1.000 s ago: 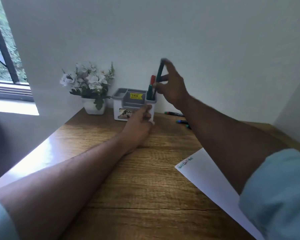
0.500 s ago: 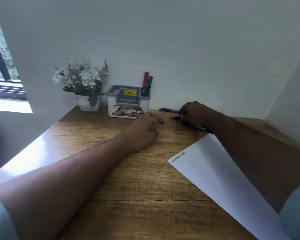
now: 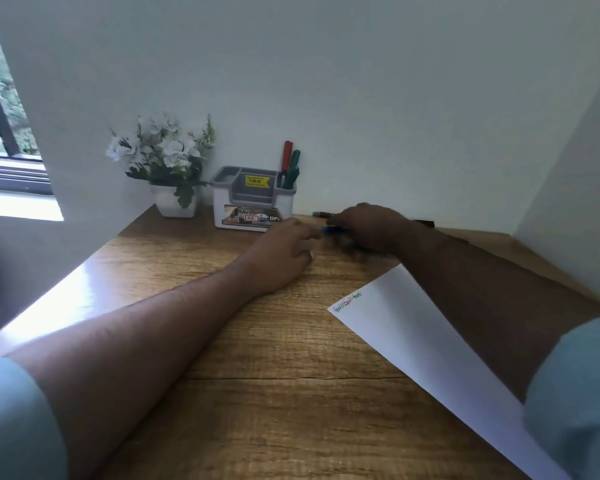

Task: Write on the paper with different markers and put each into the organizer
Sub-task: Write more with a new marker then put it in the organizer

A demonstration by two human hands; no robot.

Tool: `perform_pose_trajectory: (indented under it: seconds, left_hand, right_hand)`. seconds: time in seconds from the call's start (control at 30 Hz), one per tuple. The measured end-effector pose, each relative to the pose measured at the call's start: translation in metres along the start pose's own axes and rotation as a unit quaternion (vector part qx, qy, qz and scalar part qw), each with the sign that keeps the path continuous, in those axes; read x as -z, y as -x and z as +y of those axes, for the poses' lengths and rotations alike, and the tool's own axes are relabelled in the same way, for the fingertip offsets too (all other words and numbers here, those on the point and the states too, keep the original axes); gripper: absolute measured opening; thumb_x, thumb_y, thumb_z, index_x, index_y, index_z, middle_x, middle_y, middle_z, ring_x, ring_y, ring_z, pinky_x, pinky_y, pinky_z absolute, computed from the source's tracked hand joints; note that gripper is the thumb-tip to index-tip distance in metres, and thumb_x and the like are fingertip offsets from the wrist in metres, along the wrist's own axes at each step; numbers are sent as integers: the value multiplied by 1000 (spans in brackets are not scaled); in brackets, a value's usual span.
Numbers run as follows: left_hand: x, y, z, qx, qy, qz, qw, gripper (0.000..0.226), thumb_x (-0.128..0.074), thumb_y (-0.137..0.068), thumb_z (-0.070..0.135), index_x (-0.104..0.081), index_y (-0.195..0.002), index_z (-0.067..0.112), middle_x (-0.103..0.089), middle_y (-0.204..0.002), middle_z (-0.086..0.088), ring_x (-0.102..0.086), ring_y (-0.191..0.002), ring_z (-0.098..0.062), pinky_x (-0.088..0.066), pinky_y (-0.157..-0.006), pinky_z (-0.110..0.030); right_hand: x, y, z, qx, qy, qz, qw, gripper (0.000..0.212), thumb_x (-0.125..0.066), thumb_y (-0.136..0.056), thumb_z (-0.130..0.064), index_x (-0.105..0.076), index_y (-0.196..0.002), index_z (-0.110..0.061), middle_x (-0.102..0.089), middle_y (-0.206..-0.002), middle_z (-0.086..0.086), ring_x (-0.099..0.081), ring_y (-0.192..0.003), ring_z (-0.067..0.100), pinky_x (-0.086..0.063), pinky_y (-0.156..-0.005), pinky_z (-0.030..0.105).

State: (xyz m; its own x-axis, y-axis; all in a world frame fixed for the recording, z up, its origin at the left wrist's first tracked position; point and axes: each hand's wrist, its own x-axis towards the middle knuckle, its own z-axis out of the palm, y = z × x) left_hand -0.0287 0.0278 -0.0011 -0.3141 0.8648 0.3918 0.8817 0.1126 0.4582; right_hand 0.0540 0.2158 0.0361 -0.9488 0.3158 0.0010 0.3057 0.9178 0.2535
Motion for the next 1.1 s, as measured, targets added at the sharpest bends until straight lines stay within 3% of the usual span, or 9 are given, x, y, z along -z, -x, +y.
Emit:
perform_pose_trajectory:
  seconds: [0.2, 0.4, 0.5, 0.57, 0.63, 0.8, 0.9, 1.0, 1.1]
  left_hand:
    - [0, 0, -1, 0, 9, 15, 1000, 33, -57, -90, 13, -61, -122, 16, -56, -120, -3, -53, -110, -15, -40, -93, -24]
    - [0, -3, -5, 14, 13, 50, 999, 8, -58, -87, 14, -65, -89, 16, -57, -94, 3, -56, -95, -16, -46, -83, -31]
    - [-1, -3, -6, 16, 21, 91, 995, 25, -60, -90, 26, -58, -112, 15, -54, -116, -5, -52, -108, -19, -44, -92, -33]
    - [-1, 0, -3, -14, 25, 95, 995, 47, -60, -89, 38, -46, -132, 21, -48, -134, -4, -45, -124, -19, -40, -103, -38]
    - [-2, 3, 6, -74, 6, 88, 993, 44, -52, -94, 38, -48, -134, 21, -53, -134, -3, -47, -123, -17, -42, -103, -41]
    - [-12, 14, 36, -181, 49, 49, 981, 20, -44, -93, 21, -61, -104, 21, -58, -93, 10, -52, -83, 0, -46, -73, -25]
    - [-14, 21, 50, -202, 78, -2, 976, 18, -41, -96, 18, -50, -100, 34, -50, -92, 19, -51, -90, 5, -41, -74, -12]
    - [-16, 24, 50, -223, 67, 1, 972, 13, -36, -96, 23, -48, -102, 23, -51, -89, 14, -51, -84, -4, -41, -71, -16]
    - [-17, 26, 49, -233, 23, 85, 969, 19, -32, -98, 34, -49, -92, 29, -46, -70, 21, -49, -62, 0, -35, -56, -12]
  right_hand:
    - [-1, -15, -24, 29, 62, 11, 998, 26, -55, -88, -15, -57, -115, -18, -59, -118, 9, -57, -109, 28, -46, -80, 35]
    - [11, -5, -29, 76, 108, 125, 983, 21, -54, -88, -10, -58, -108, -11, -54, -111, 12, -60, -89, 31, -39, -61, 33]
    - [14, 27, -25, 83, -44, 246, 965, 15, -58, -85, -11, -65, -97, -9, -58, -98, 9, -60, -81, 27, -45, -64, 35]
    - [13, 60, -28, 88, -218, 338, 911, 9, -70, -78, -12, -70, -86, -10, -62, -85, 3, -59, -77, 15, -46, -68, 26]
    - [10, 93, -37, 64, -362, 380, 849, 11, -78, -74, -11, -72, -83, -14, -65, -80, -2, -60, -76, 8, -45, -69, 18]
    - [7, 141, -43, 28, -657, 286, 697, 10, -74, -77, 0, -70, -83, -7, -69, -75, 9, -67, -68, 24, -57, -70, 37]
    - [5, 149, -48, 32, -645, 230, 729, 5, -70, -82, -12, -69, -77, -13, -67, -67, 8, -64, -59, 24, -56, -57, 35]
    - [4, 151, -51, 9, -691, 224, 687, 19, -57, -93, -10, -72, -81, -12, -70, -72, 14, -68, -65, 27, -59, -63, 40]
    - [9, 152, -46, 25, -735, 157, 659, 23, -52, -96, -10, -73, -88, -11, -70, -84, 23, -71, -77, 33, -59, -71, 45]
